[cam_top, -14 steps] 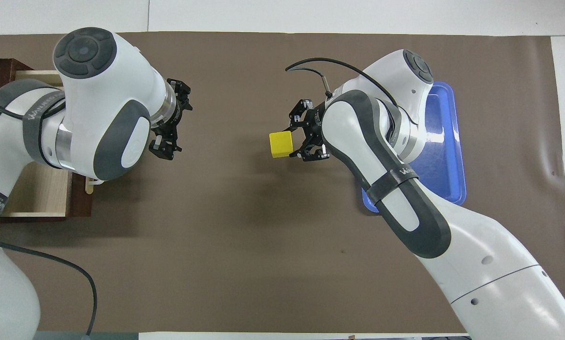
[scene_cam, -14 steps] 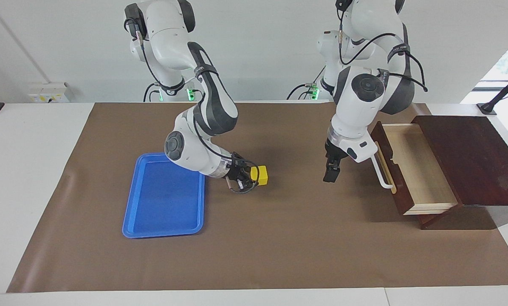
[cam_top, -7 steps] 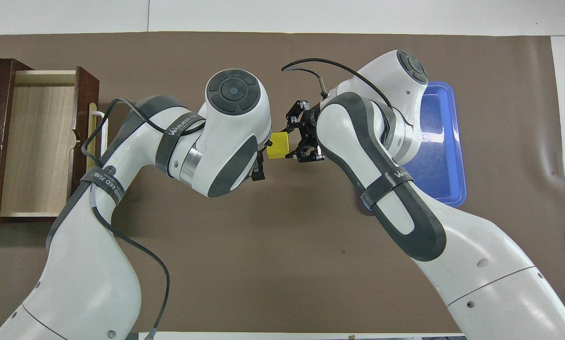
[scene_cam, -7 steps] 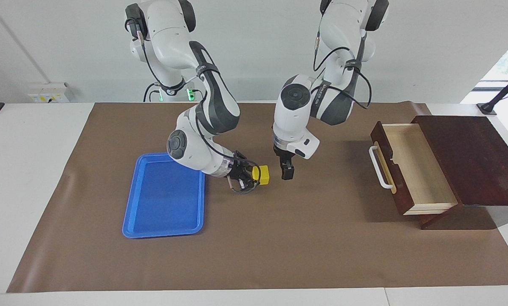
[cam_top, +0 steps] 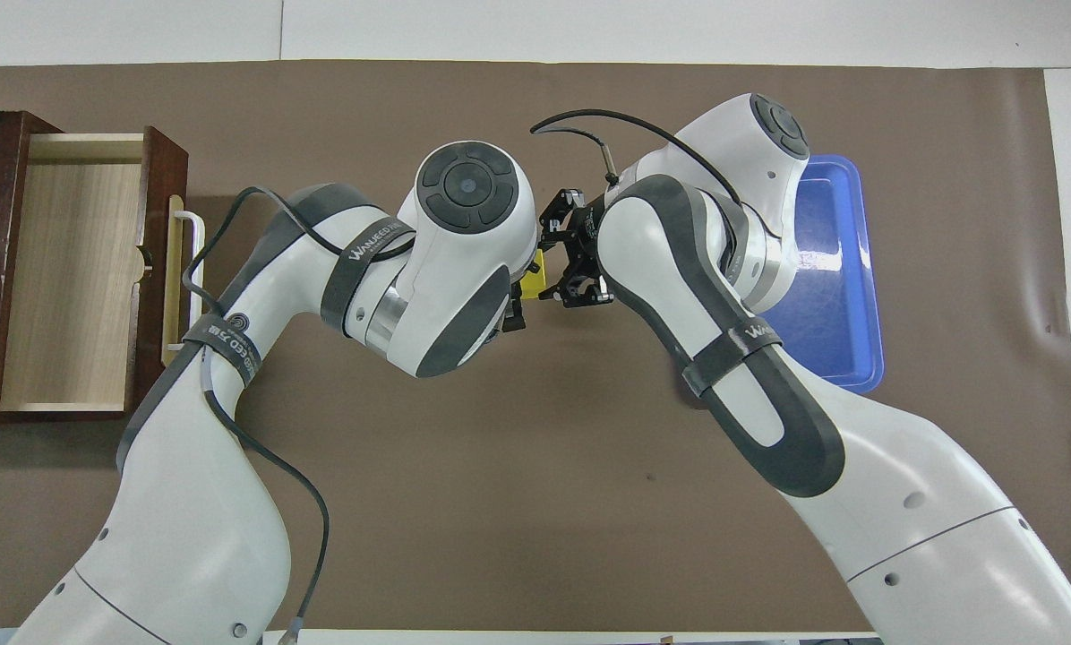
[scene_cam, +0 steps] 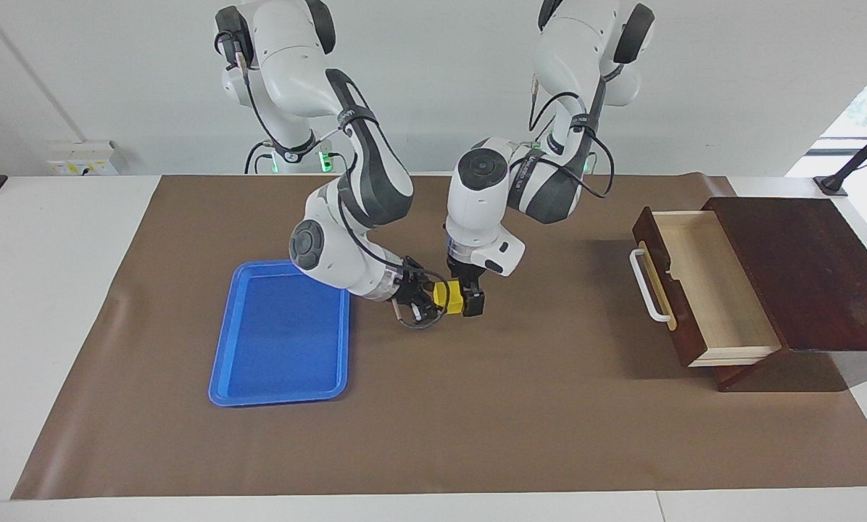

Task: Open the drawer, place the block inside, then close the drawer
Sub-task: 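Grasp the yellow cube with the left gripper from the right gripper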

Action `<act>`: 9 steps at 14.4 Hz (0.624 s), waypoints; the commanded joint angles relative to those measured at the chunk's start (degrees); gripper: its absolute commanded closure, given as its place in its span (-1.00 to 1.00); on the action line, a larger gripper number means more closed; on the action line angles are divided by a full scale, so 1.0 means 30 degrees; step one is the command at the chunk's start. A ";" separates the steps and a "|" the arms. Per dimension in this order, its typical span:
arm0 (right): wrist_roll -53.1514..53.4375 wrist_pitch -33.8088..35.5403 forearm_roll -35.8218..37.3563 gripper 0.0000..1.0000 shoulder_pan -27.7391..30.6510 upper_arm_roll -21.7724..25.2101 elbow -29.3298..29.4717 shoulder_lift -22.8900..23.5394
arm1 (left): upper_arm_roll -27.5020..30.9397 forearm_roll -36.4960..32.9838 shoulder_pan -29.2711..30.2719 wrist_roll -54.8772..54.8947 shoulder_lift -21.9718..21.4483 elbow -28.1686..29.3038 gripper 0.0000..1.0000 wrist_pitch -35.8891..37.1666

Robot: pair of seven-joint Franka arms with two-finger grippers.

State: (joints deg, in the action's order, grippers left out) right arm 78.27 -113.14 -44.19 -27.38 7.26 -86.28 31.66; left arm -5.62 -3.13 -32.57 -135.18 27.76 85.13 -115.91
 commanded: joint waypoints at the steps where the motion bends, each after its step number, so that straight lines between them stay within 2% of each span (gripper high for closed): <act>1: 0.0542 -0.0196 0.0230 1.00 -0.0013 -0.0047 0.0519 0.0316 | 0.0290 -0.0394 -0.0392 -0.0380 0.0356 -0.0399 -1.00 -0.0444; 9: 0.0542 -0.0196 0.0171 1.00 0.0045 -0.0018 0.0519 0.0345 | 0.0261 -0.0364 -0.0655 -0.0527 0.0385 -0.0224 -1.00 -0.0533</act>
State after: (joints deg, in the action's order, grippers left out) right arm 78.27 -113.14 -44.19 -27.38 7.31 -86.22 31.75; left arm -5.66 -3.37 -33.01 -135.58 28.04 85.14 -117.08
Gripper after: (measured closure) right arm 0.441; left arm 0.000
